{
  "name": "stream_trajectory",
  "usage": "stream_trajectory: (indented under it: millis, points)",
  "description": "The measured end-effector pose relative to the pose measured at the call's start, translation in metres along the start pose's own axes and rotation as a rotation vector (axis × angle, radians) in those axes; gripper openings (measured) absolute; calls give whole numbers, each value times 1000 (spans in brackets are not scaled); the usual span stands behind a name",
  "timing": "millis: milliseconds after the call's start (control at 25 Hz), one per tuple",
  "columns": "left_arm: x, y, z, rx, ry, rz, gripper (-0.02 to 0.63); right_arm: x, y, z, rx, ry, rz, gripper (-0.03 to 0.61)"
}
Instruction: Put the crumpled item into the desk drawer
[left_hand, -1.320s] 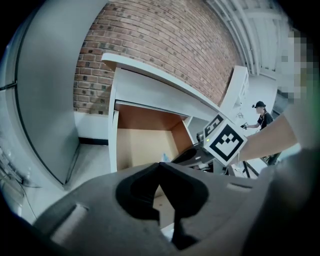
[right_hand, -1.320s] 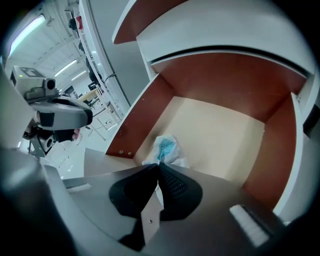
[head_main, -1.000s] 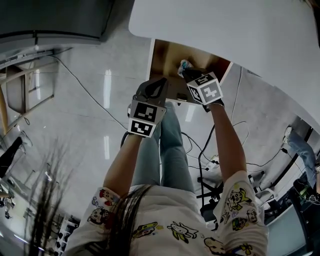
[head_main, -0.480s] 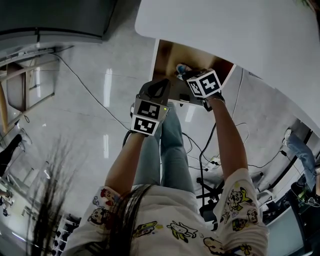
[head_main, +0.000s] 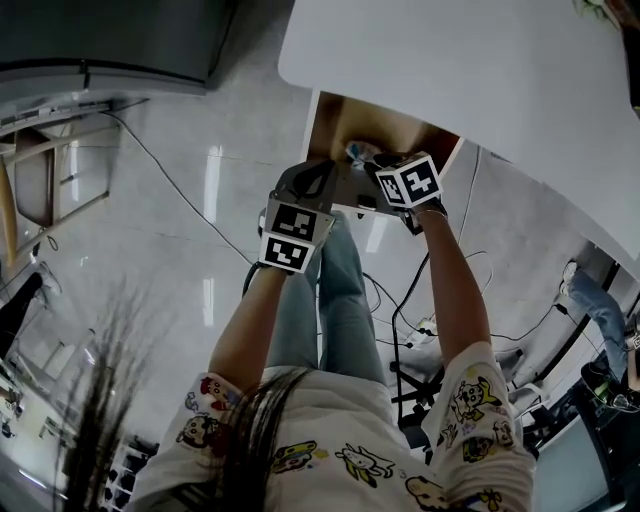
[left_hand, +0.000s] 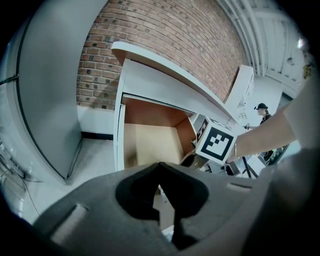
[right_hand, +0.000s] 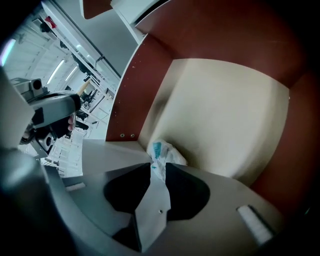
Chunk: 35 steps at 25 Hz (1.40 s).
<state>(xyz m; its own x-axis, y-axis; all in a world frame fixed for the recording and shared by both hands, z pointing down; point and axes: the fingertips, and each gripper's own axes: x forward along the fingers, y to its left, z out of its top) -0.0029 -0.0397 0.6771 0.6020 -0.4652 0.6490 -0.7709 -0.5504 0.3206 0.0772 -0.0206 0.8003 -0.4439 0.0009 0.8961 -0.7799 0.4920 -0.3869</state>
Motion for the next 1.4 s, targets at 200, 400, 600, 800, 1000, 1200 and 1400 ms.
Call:
stream_trajectory:
  millis: [200, 400, 600, 800, 1000, 1200, 1400]
  points:
    - [-9, 2, 16, 2, -24, 13, -2, -19, 5, 1, 2, -12, -6, 107]
    - [-25, -2, 36, 20, -43, 11, -2, -52, 15, 11, 13, -65, -22, 107]
    - [-53, -15, 65, 47, -67, 10, -2, -99, 38, 21, -12, -127, -26, 106]
    - [-85, -30, 99, 95, -92, 3, -2, -159, 67, 41, 7, -250, -28, 104]
    - [-121, -42, 142, 119, -157, 1, -2, -225, 94, 69, -38, -382, -69, 103]
    - [-165, -70, 176, 130, -208, -11, -2, -305, 123, 85, -113, -509, -125, 100]
    - [-201, -93, 200, 159, -248, -22, -2, -376, 144, 94, -176, -651, -187, 94]
